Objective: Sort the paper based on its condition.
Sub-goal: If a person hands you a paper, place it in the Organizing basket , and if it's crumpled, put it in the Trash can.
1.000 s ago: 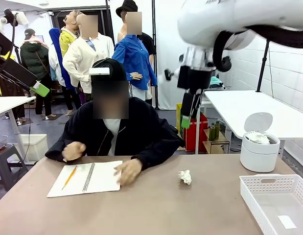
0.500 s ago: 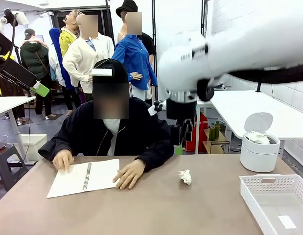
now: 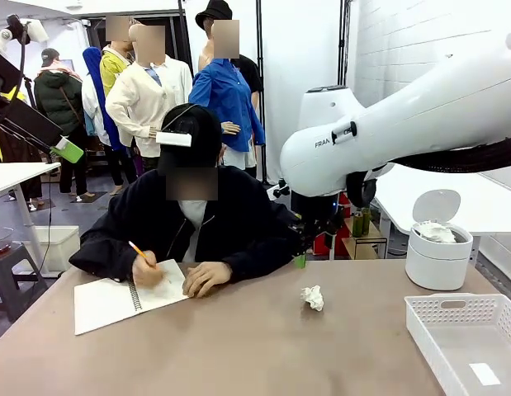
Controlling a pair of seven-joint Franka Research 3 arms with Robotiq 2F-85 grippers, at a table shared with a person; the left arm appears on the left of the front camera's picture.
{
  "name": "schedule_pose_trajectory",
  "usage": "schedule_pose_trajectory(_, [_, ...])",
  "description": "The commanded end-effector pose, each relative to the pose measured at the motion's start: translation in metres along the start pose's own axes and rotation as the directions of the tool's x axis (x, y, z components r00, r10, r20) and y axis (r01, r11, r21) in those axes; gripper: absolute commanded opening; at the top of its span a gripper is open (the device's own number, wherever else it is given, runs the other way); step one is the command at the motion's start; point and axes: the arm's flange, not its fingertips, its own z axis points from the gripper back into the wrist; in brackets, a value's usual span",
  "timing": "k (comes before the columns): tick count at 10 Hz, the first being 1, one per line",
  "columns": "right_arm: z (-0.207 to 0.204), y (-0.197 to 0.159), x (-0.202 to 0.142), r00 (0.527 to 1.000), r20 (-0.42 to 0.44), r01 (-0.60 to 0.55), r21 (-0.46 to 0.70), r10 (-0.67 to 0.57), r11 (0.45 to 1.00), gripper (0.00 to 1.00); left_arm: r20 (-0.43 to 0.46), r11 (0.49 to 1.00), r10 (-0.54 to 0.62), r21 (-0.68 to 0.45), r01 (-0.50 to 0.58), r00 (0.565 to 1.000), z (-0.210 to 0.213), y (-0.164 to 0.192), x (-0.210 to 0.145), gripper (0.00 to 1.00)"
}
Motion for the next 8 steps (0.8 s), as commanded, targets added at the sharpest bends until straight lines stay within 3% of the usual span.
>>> schedule_pose_trajectory(1, [-0.005, 0.01, -0.002, 0.999, -0.021, -0.05, -0.023, 0.05, 0.998, 1.0, 0.0, 1.0, 0.001, 0.003, -0.001, 1.0, 0.001, 0.0, 0.0, 1.0])
schedule_pose_trajectory(3, [-0.001, 0.007, 0.0, 1.0, -0.006, -0.019, -0.005, 0.019, 1.0, 1.0, 0.0, 1.0, 0.001, 0.003, -0.001, 1.0, 0.001, 0.0, 0.0, 1.0])
schedule_pose_trajectory(4, [-0.023, 0.001, 0.017, 0.997, -0.049, 0.058, 0.023, -0.057, 0.998, 1.0, 0.0, 1.0, 0.001, 0.003, -0.001, 1.0, 0.001, 0.0, 0.0, 1.0])
schedule_pose_trajectory(8, [-0.09, 0.006, 0.034, 0.984, -0.15, 0.102, 0.027, -0.097, 0.994, 1.0, 0.0, 1.0, 0.001, 0.003, -0.001, 1.0, 0.001, 0.0, 0.0, 1.0])
